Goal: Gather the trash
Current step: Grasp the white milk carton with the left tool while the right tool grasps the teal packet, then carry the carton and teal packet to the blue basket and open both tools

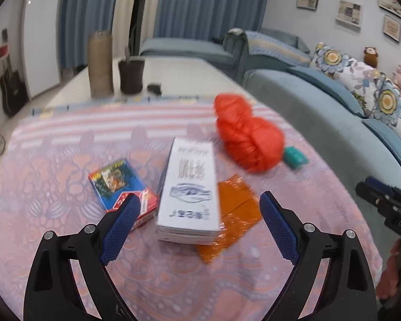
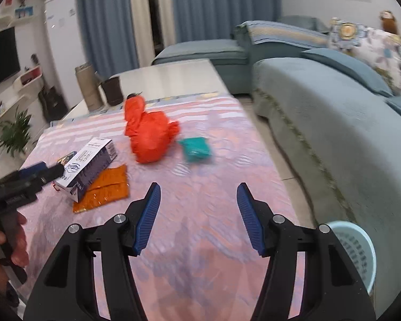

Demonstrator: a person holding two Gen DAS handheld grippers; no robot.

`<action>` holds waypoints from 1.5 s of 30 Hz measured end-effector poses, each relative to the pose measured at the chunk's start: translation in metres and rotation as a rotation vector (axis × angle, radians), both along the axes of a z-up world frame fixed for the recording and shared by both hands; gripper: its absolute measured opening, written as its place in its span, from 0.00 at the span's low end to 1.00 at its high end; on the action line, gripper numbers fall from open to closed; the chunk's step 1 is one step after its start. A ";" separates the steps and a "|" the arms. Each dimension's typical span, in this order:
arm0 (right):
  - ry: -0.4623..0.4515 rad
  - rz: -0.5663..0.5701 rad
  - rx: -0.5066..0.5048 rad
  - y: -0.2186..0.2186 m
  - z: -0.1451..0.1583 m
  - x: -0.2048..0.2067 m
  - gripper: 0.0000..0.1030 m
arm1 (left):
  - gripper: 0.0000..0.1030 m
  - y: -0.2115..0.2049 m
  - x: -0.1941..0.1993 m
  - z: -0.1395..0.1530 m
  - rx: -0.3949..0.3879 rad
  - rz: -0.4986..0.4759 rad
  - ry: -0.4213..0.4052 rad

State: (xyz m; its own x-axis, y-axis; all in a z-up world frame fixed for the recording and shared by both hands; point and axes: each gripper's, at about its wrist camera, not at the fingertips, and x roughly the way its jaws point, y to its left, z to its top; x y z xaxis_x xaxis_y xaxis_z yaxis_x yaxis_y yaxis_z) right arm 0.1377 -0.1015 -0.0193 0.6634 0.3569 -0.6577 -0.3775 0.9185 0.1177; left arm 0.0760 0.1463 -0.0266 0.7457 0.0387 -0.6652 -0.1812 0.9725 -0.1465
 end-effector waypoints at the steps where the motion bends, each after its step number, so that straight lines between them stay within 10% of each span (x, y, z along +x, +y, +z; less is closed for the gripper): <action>1: 0.007 0.012 -0.003 0.006 -0.003 0.006 0.54 | 0.86 0.002 0.005 -0.004 0.006 0.016 0.008; 24: 0.147 0.010 -0.112 0.063 -0.063 0.122 0.47 | 0.55 0.014 0.041 -0.039 -0.077 0.019 0.036; 45: 0.011 -0.040 -0.063 0.002 -0.017 0.016 0.34 | 0.53 -0.034 -0.010 0.028 -0.108 -0.080 -0.148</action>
